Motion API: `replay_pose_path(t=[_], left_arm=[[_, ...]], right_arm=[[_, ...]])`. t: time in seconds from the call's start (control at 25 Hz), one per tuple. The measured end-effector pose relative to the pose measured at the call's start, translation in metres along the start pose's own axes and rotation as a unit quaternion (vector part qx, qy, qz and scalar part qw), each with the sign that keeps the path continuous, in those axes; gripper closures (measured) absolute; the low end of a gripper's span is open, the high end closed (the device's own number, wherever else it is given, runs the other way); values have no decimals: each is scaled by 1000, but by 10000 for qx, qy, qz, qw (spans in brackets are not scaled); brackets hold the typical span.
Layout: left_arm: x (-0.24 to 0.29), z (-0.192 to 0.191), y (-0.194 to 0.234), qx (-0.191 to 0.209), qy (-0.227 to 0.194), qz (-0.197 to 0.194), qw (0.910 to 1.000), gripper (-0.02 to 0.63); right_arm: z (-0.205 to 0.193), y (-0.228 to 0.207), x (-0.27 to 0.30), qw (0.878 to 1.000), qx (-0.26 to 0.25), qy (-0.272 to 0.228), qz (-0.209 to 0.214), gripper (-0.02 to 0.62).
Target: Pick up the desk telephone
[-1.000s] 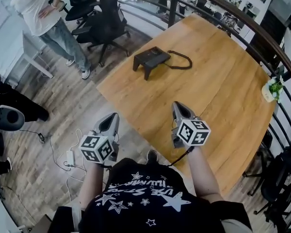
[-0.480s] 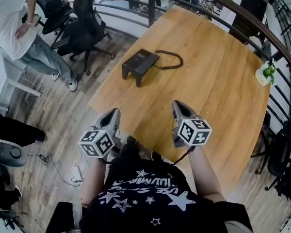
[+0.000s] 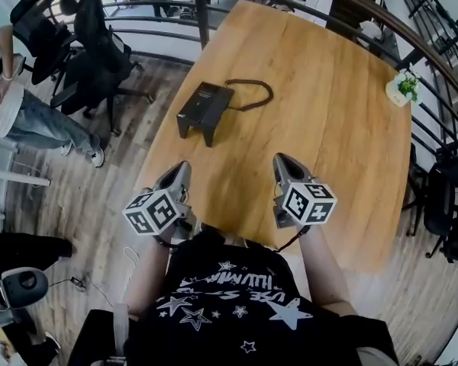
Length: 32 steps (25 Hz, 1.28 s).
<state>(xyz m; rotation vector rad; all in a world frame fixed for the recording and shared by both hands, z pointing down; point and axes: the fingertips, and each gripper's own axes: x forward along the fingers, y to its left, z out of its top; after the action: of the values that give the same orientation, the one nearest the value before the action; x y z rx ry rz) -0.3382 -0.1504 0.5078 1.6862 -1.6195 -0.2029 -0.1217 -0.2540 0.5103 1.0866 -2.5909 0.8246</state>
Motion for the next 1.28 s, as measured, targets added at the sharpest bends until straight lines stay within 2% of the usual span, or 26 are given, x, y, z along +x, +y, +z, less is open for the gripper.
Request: replay_pose_path(t=[0.12,0.16,0.2,0.28,0.32,0.44,0.52,0.6,0.92,1.28], left_arm=[[16,7,1,-170,136,-244,9995,603],[22,9,0,-220,214,-368,9989,568],[28,10,-1,-284,294,-510,9979,486],[40,13,-1,-491,395,-763,9951,414],[45,15,0,-637,413,-855,9934,354],[60,23,5,-1278,405,-1007,9858,290],[68,29,9,-1709,367,-1053,9790,288],[75,35,11,-1932,359,-1088,9745,288],[113,37,23,-2411,483,-1053,9636,287],[145,31,29,-2687,555,-935,9571,267]], right_arm=[[2,-3,1,9998,41,-36,-205,593],[3,-4,1,9996,54,-49,-269,593],[4,-5,3,9994,68,-67,-330,593],[6,-5,7,9989,86,-119,-441,594],[7,-5,9,9986,91,-149,-494,593],[7,-5,13,9976,127,-206,-644,592],[9,-7,13,9970,149,-219,-722,593],[10,-8,13,9965,159,-219,-794,592],[11,-21,18,9935,207,-217,-1100,592],[9,-40,19,9909,303,-170,-1297,592]])
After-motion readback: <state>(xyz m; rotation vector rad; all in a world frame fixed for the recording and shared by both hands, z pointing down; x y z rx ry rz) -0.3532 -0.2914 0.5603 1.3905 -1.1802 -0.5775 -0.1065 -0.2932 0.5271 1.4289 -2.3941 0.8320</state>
